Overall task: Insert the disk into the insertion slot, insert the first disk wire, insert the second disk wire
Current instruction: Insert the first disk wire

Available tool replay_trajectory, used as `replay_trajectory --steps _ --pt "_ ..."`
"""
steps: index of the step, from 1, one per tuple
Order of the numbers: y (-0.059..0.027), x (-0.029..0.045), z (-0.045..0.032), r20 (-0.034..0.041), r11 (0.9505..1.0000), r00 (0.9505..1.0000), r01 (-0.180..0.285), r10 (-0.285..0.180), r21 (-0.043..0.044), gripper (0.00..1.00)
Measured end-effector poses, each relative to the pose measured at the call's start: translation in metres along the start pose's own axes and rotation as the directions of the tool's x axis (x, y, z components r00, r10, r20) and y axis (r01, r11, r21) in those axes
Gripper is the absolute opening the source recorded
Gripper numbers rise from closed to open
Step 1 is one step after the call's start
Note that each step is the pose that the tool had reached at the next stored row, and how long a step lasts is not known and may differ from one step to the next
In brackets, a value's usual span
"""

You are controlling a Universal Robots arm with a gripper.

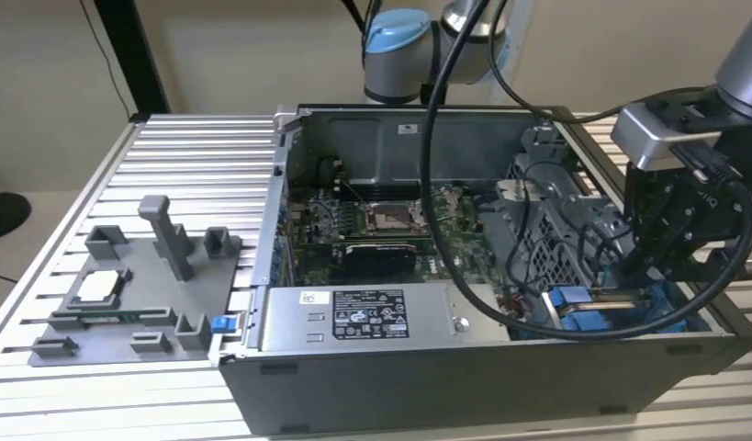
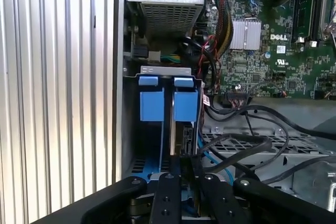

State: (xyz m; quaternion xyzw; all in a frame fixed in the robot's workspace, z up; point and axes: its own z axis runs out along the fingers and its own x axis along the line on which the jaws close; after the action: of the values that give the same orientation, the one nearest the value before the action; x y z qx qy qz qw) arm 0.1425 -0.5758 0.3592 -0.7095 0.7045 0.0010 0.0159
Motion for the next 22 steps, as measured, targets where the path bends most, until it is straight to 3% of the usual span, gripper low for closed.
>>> replay_trajectory --steps 6,14,22 --pt "-0.0013 0.0018 0.0014 0.0003 1.0 1.0 0.0 0.0 -0.0021 0.0" --pt "-0.0133 0.002 0.005 0.0013 1.0 1.0 0.0 0.0 -0.0068 0.0" --pt "-0.0139 0.0015 0.0068 0.0012 1.0 1.0 0.0 0.0 -0.0069 0.0"
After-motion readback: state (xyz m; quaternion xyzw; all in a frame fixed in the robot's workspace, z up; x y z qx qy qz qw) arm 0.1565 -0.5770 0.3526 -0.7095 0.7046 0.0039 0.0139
